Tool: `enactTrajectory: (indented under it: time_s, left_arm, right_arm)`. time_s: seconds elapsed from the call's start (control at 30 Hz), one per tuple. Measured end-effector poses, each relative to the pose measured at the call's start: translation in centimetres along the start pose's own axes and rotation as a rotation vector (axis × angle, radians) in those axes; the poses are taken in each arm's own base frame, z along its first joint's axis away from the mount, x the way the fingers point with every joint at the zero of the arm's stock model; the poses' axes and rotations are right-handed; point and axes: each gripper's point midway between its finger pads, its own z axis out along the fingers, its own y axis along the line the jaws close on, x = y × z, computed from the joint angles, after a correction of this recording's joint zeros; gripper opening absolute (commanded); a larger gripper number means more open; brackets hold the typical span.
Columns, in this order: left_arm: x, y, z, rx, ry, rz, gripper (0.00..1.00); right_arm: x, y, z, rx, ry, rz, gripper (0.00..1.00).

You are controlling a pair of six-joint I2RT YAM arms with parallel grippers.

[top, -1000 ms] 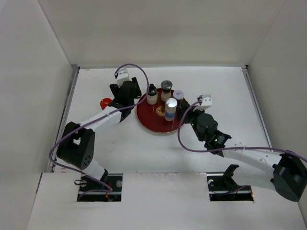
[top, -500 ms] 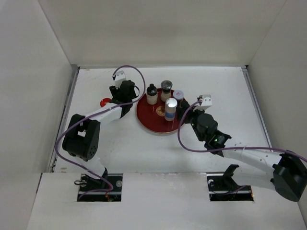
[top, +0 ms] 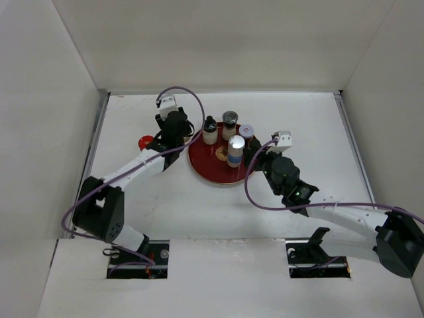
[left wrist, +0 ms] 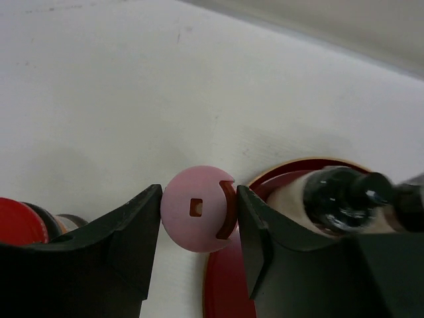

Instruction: Organize the condiment bottles

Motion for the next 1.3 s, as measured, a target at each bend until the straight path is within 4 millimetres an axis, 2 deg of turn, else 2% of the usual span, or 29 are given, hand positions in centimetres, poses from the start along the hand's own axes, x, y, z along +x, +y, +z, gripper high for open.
enactTrajectory:
  time_s: [0.1, 0.2, 0.27, 0.43, 0.57, 0.8, 0.87, 0.93, 1.03, 1.07, 1.2, 1.3]
  left_arm:
    - [-2.3, -1.8, -2.9, 0.076, -0.057, -0.034, 0.34]
    - [-2.6, -3.6, -5.2, 0.147, -0.071, -0.042, 0.34]
    - [-1.6, -4.8, -6.3, 0.184, -0.056, -0.031, 0.34]
    - [2.6, -8.3, -8.5, 0.277, 0.015, 0.022, 0.34]
    - [5.1, -10.2, -8.5, 0.315, 0.047, 0.049, 0.34]
    - [8.8, -10.8, -6.2, 0.285, 0.097, 0.101, 0.35]
    - [9.6, -11.0, -5.7, 0.28, 0.109, 0.113, 0.4]
    - [10.0, -11.2, -5.3, 0.279, 0.111, 0.116, 0.49]
    - [9.8, -11.5, -5.3, 0.284, 0.106, 0.115, 0.75]
    - [9.7, -11.5, -5.3, 0.285, 0.104, 0.114, 0.81]
    - [9.2, -11.6, -5.6, 0.287, 0.095, 0.105, 0.88]
    - [7.4, -11.1, -6.6, 0.297, 0.063, 0.076, 0.88]
  right_arm:
    - [0.0, 0.0, 0.0, 0.0, 0.0, 0.0, 0.67]
    - [0.0, 0.0, 0.0, 0.0, 0.0, 0.001, 0.69]
    - [0.0, 0.0, 0.0, 0.0, -0.001, 0.001, 0.7]
    - [0.0, 0.0, 0.0, 0.0, -0.001, 0.002, 0.71]
    - [0.0, 0.0, 0.0, 0.0, -0.001, 0.004, 0.71]
    - [-0.2, -0.1, 0.0, 0.003, -0.005, 0.007, 0.71]
    - [-0.2, -0.1, 0.0, 0.004, -0.005, 0.007, 0.71]
    - [-0.2, -0.2, 0.0, 0.005, -0.006, 0.007, 0.71]
    - [-0.4, -0.2, 0.0, 0.004, -0.01, 0.01, 0.71]
    - [-0.5, -0.2, 0.0, 0.003, -0.011, 0.011, 0.72]
    - [-0.7, -0.3, -0.1, 0.006, -0.017, 0.014, 0.72]
    - [-0.7, -0.3, -0.1, 0.006, -0.017, 0.014, 0.72]
